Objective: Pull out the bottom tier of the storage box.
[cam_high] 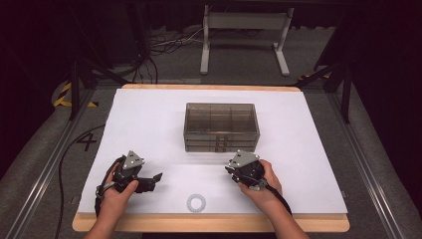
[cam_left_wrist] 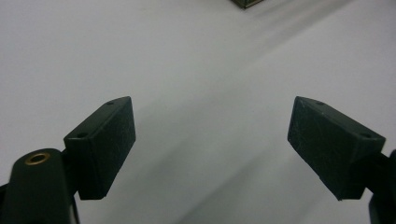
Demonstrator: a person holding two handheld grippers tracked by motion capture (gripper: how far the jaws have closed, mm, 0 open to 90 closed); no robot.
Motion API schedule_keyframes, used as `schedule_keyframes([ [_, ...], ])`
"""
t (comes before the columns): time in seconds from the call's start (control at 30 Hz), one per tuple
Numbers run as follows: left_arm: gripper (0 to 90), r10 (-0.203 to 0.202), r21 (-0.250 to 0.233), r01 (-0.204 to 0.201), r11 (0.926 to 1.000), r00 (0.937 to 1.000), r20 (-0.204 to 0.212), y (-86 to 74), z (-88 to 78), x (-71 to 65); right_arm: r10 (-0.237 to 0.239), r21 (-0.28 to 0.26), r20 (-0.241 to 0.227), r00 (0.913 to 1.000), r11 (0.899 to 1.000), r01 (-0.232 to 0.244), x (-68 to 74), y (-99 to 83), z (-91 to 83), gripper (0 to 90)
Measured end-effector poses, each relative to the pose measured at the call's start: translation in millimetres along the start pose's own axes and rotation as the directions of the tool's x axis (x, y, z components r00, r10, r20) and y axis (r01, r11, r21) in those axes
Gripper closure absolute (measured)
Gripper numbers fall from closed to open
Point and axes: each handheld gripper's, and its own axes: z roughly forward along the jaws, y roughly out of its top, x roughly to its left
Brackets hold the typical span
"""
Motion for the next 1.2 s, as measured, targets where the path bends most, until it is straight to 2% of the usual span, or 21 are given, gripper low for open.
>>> schedule_keyframes([
  [0.13, 16.0, -0.003, -0.001, 0.003, 1.0, 1.0, -0.002, 0.0, -0.2, -0.3, -0.023, 0.016, 0.032, 0.9992, 1.0, 0.023, 2.2, 2.6, 0.3, 71.3],
  [0.23, 16.0, -0.002, 0.0, 0.002, 1.0, 1.0, -0.003, 0.1, -0.3, 0.3, -0.064, 0.031, 0.062, 0.996, 0.998, 0.062, 5.0, 5.8, 1.2, 71.4],
  [0.47, 16.0, -0.005, -0.004, 0.005, 1.0, 1.0, -0.005, -0.5, -1.5, 1.5, -0.114, 0.046, 0.075, 0.9906, 0.993, 0.111, 10.3, 11.6, 5.2, 72.3],
  [0.63, 16.0, -0.013, -0.001, 0.013, 0.9999, 0.9999, -0.01, -3.4, -3.8, 1.9, -0.169, 0.065, 0.096, 0.981, 0.985, 0.163, 15.2, 15.4, 9.3, 74.0],
  [0.73, 15.9, -0.013, -0.002, 0.013, 0.9999, 0.9998, -0.012, -4.5, -5.4, 2.5, -0.177, 0.067, 0.096, 0.9794, 0.983, 0.171, 16.5, 16.5, 11.0, 74.7],
  [0.77, 15.9, -0.024, -0.01, 0.023, 0.9997, 0.9995, -0.019, -6.2, -7.2, 2.8, -0.195, 0.072, 0.109, 0.9747, 0.98, 0.188, 17.7, 17.9, 12.5, 75.1],
  [0.93, 16.0, -0.028, -0.003, 0.028, 0.9996, 0.9993, -0.024, -8.6, -9.9, 4.3, -0.215, 0.079, 0.119, 0.9692, 0.975, 0.207, 19.5, 20.9, 14.7, 75.3],
  [0.97, 16.0, -0.031, -0.005, 0.031, 0.9995, 0.9992, -0.027, -9.0, -10.1, 4.2, -0.233, 0.088, 0.127, 0.9641, 0.971, 0.223, 20.9, 21.9, 16.0, 75.5],
  [1.0, 16.0, -0.029, -0.006, 0.029, 0.9996, 0.9992, -0.028, -9.3, -10.2, 4.3, -0.233, 0.088, 0.127, 0.9641, 0.971, 0.223, 20.9, 21.9, 16.0, 75.5],
  [1.2, 16.0, -0.034, -0.009, 0.034, 0.9994, 0.9989, -0.033, -11.3, -12.0, 5.0, -0.301, 0.11, 0.157, 0.9404, 0.952, 0.287, 27.8, 24.8, 21.9, 75.5],
])
